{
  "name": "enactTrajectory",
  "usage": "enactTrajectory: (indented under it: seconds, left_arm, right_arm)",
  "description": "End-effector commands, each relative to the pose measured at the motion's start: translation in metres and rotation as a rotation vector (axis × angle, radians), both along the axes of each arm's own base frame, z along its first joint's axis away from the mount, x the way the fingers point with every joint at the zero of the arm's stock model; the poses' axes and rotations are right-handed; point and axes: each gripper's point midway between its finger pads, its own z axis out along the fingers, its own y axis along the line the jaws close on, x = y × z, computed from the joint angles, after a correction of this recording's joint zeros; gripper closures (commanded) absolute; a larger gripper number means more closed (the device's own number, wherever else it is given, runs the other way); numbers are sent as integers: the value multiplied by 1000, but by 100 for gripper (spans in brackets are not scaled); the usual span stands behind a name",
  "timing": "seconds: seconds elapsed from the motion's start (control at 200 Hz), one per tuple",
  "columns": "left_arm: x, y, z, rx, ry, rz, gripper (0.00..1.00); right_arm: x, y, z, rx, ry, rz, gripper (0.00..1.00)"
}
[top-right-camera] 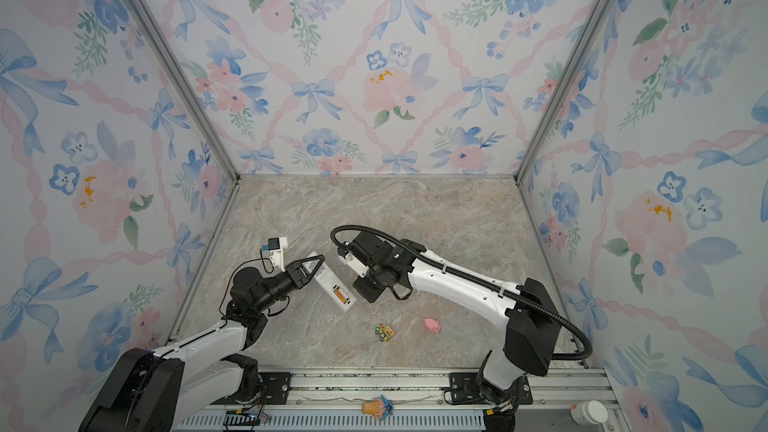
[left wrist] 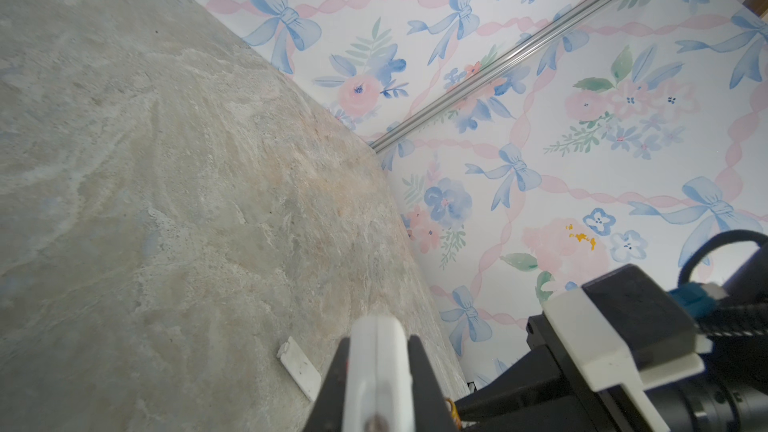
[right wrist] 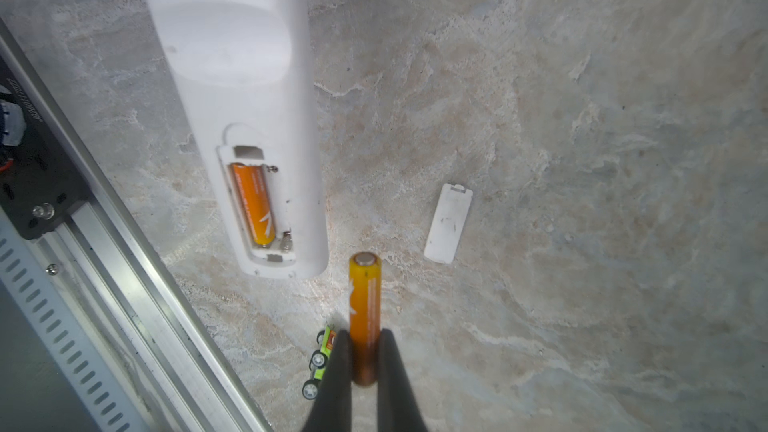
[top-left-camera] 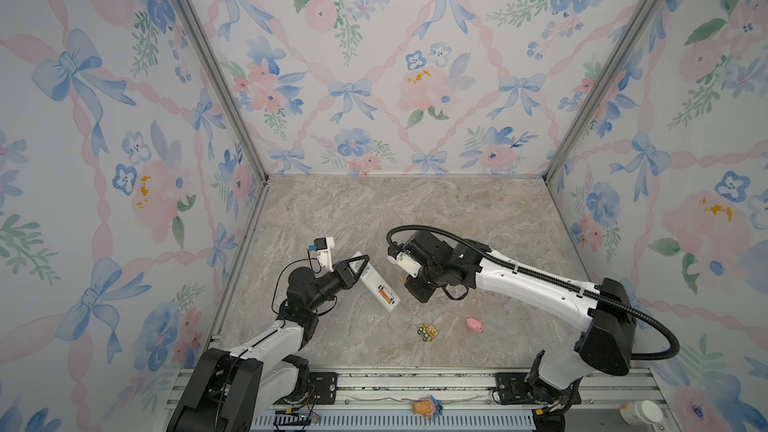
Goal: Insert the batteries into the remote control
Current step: 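Lift the orange battery and carry it to the remote's compartment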
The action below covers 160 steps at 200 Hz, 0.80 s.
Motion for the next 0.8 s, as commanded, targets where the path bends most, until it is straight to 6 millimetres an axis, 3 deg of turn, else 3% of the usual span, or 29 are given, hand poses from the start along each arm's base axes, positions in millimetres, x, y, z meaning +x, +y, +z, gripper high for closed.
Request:
enactTrajectory:
  seconds: [0.0, 0.31, 0.345, 0.795]
  left_arm:
    - [1, 5, -1, -25, 11, 24, 100]
    - [3, 10, -1, -56, 39, 53, 100]
    - [3, 10, -2, -58, 43, 53, 100]
    - [2, 14, -6, -103, 85, 75, 100]
  right_arm:
    - [-10, 7, 5, -9, 24, 43, 99]
    - [-17, 21, 12, -6, 24, 98, 99]
    - [-18, 23, 1, -31, 41, 105, 99]
    - [-23, 29, -8, -75, 66, 137, 99]
